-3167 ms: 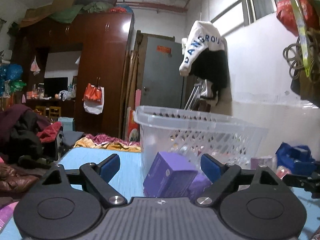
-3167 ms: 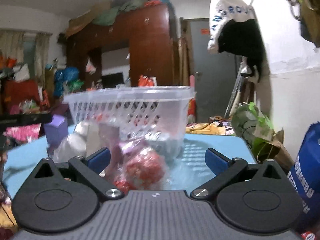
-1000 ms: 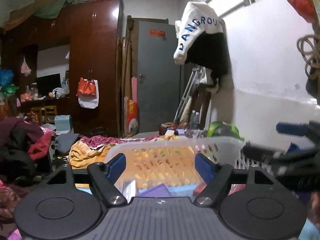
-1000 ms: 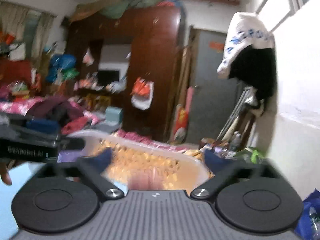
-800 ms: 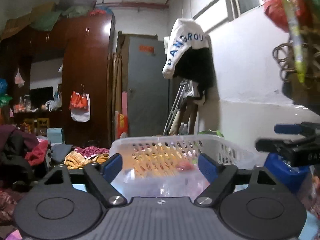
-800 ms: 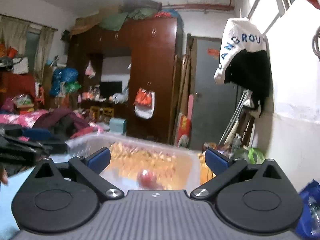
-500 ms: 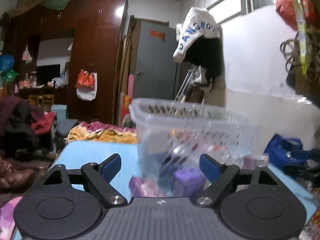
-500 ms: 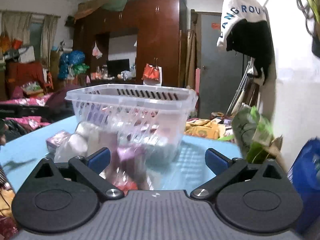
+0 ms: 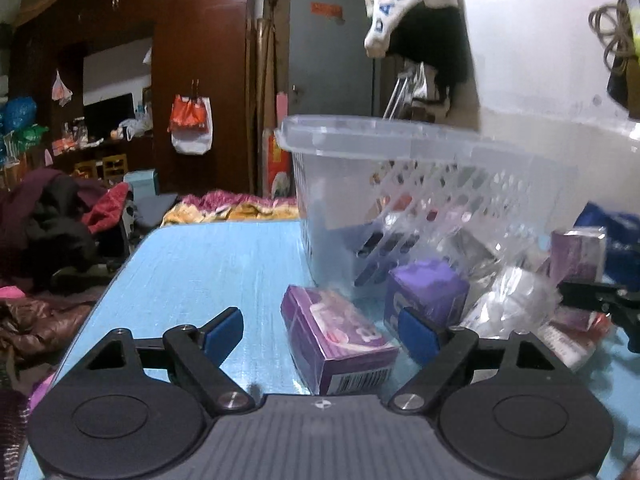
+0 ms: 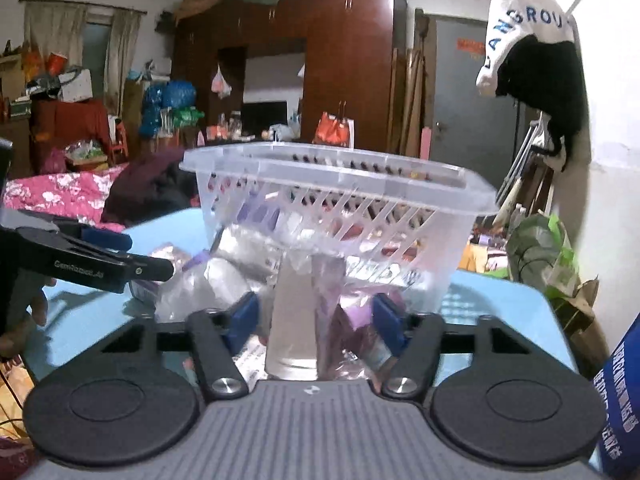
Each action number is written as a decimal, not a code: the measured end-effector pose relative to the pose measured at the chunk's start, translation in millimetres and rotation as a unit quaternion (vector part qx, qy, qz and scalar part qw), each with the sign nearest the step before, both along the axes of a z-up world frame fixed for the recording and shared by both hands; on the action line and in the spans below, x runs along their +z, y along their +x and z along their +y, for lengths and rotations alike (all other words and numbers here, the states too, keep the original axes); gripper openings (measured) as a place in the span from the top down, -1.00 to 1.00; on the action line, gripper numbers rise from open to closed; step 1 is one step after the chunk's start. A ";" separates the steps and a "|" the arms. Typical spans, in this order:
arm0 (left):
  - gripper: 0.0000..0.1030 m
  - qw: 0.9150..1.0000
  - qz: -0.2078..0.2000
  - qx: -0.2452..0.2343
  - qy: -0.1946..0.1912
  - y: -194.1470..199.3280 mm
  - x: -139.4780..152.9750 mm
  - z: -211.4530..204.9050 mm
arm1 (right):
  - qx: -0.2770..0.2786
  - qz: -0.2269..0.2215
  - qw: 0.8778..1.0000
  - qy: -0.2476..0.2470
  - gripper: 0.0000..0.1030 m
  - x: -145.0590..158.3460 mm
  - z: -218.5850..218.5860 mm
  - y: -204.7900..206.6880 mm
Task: Organize objects
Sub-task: 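Grasp the pink-purple box with left while right grasps the clear plastic sleeve, then carry both items over the basket and open both grippers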
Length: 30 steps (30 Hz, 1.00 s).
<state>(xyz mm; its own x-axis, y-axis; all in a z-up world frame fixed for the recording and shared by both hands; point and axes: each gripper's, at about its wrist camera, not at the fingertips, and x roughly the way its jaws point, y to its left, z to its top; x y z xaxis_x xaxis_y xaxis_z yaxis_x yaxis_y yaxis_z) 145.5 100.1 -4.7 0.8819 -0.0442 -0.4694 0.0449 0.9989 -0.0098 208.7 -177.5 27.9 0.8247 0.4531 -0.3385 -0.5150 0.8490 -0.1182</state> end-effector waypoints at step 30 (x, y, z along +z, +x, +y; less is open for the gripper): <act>-0.11 0.986 -0.144 -0.036 -0.074 -46.6 59.2 4.4 | 0.014 -0.049 0.993 0.104 0.29 52.7 -41.2 -8.5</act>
<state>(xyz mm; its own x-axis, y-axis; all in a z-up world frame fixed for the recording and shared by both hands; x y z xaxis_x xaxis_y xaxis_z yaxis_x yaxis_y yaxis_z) 98.9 104.5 54.5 0.9695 -0.1615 -0.1846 0.1385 0.9816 -0.1315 200.2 -218.7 80.5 0.8354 0.5276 -0.1544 -0.5329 0.8462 0.0082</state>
